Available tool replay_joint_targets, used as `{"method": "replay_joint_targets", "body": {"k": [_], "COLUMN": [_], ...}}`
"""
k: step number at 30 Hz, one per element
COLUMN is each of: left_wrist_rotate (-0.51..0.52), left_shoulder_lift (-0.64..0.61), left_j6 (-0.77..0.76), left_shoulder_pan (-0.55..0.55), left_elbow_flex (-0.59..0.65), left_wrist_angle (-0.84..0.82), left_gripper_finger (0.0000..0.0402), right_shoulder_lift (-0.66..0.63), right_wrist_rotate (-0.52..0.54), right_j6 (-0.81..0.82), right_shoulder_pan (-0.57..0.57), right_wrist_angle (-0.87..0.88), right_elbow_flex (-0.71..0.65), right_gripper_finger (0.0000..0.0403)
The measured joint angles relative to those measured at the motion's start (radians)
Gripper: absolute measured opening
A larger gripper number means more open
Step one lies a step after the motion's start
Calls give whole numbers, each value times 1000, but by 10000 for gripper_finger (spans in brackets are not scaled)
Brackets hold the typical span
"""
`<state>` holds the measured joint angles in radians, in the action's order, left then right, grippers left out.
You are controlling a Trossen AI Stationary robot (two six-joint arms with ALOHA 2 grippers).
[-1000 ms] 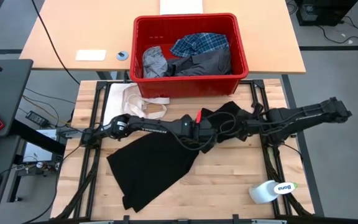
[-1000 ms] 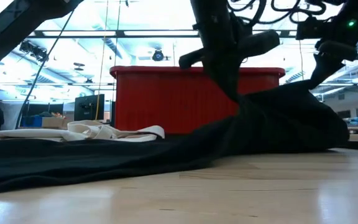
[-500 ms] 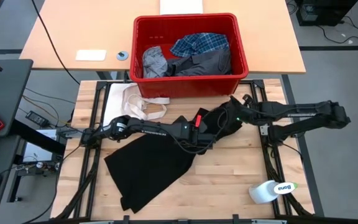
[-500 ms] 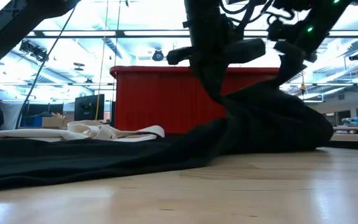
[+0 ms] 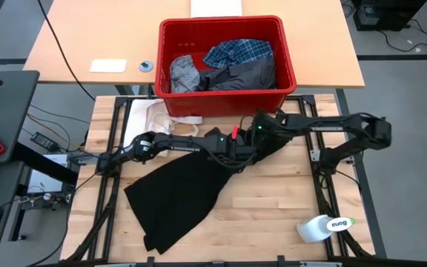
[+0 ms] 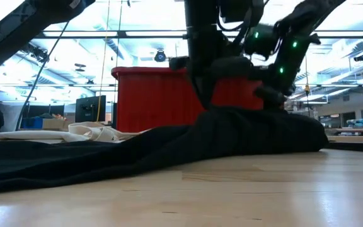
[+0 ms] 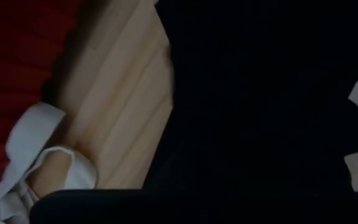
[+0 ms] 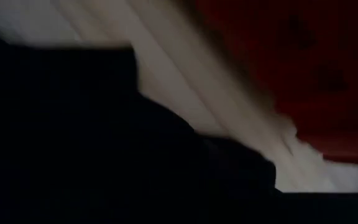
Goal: Fold Laundry from Bin
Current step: Fold the black shirt
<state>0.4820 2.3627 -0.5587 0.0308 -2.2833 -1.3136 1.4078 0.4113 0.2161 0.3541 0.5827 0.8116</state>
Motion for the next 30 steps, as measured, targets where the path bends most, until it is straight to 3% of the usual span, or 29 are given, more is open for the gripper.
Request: {"method": "replay_joint_targets", "body": {"k": [4,11,16,23,30], "left_wrist_rotate": [-79,-214,-261,-263,-282], "left_shoulder_lift": [0,22,51,51,28], "left_j6": [18,94,168,224,288], "left_shoulder_pan": [-16,2,14,0,16], "left_elbow_flex": [0,-1,-1,0,-1], "left_wrist_angle": [15,107,142,-4,-8], "left_gripper_finger": [36,140,196,215,215], "right_shoulder_lift": [32,-29,-104,-199,-268], "right_wrist_rotate": [-76,-80,-165,-326,-439], "right_j6": [-18,-44,-39,2,27], "right_shoulder_pan": [43,77,101,103,45], "right_wrist_angle": [42,145,236,295,235], "right_elbow_flex": [0,0,0,0,-47], "right_gripper_finger": [51,131,157,159,158]}}
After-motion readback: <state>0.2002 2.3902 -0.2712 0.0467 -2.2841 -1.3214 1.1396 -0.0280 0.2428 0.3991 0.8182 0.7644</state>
